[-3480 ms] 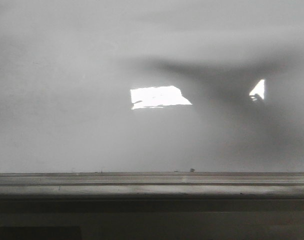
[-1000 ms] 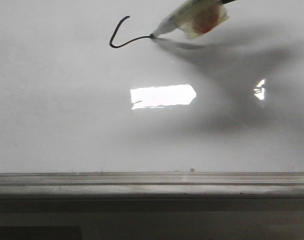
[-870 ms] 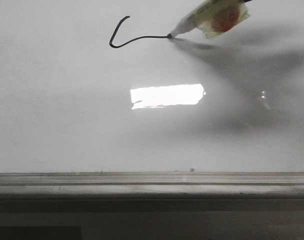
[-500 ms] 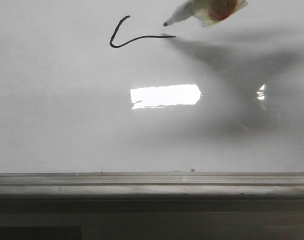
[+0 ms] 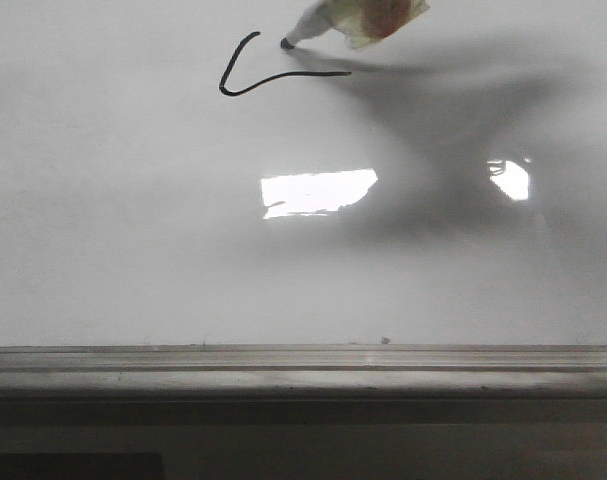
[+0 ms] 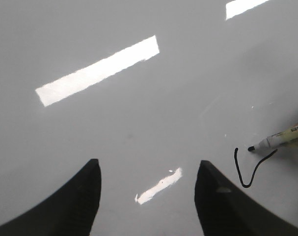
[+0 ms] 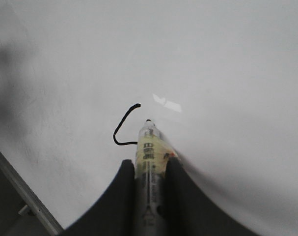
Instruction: Write number 4 on whiteboard
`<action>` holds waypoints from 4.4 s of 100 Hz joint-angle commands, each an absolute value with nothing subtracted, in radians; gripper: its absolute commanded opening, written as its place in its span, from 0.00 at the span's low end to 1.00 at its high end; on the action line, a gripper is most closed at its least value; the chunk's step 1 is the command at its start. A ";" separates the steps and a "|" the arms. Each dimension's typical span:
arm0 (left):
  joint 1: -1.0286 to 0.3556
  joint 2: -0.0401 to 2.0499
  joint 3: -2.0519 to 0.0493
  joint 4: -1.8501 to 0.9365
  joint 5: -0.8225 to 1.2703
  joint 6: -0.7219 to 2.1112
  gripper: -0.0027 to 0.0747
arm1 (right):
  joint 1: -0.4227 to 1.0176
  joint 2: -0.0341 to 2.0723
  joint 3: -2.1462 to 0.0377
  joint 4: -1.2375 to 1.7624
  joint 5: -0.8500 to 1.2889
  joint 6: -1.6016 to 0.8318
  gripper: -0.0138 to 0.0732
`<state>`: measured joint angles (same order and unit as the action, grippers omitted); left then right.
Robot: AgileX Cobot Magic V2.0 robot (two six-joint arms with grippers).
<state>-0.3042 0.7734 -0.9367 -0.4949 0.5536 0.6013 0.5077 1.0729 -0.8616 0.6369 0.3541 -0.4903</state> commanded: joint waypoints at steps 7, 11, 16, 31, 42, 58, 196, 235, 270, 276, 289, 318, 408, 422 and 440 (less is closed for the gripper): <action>-0.300 0.772 -0.963 -0.524 0.483 0.589 0.53 | 0.507 1.073 -0.894 0.638 0.350 -0.503 0.11; -0.300 0.772 -0.963 -0.524 0.483 0.589 0.53 | 0.507 1.073 -0.894 0.638 0.372 -0.503 0.11; -0.300 0.772 -0.963 -0.524 0.483 0.589 0.53 | 0.507 1.073 -0.894 0.638 0.400 -0.503 0.11; -0.300 0.772 -0.963 -0.526 0.483 0.589 0.53 | 0.507 1.073 -0.894 0.638 0.498 -0.503 0.11; -0.300 0.772 -0.963 -0.532 0.483 0.589 0.53 | 0.509 1.057 -0.894 0.655 0.504 -0.503 0.11; -0.305 0.772 -0.963 -0.563 0.487 0.590 0.53 | 0.509 0.943 -0.944 0.672 0.525 -0.503 0.11; -0.732 1.035 -0.963 -0.803 0.593 1.121 0.51 | 0.558 1.146 -1.243 0.754 0.962 -0.606 0.11; -0.732 1.035 -0.963 -0.789 0.601 1.121 0.19 | 0.558 1.146 -1.243 0.751 0.956 -0.607 0.11; -0.732 1.035 -0.963 -0.781 0.603 1.100 0.01 | 0.557 1.145 -1.243 0.751 0.943 -0.607 0.61; -0.732 1.035 -0.963 -0.751 0.603 1.059 0.01 | 0.557 1.140 -1.243 0.751 0.912 -0.607 0.70; -0.717 1.027 -0.945 -0.623 0.561 0.885 0.01 | 0.514 1.091 -1.243 0.751 0.845 -0.601 0.70; -0.694 0.936 -0.733 -0.632 0.118 0.537 0.01 | 0.337 0.969 -1.205 0.751 0.809 -0.568 0.70; -0.683 1.106 -0.615 -0.881 -0.162 0.511 0.18 | 0.332 0.956 -1.178 0.744 0.772 -0.561 0.70; -0.683 1.097 -0.615 -0.891 -0.152 0.511 0.65 | 0.332 0.956 -1.178 0.744 0.774 -0.561 0.70; -0.683 1.015 -0.615 -0.883 -0.142 0.513 0.79 | 0.325 0.947 -1.178 0.703 0.777 -0.561 0.70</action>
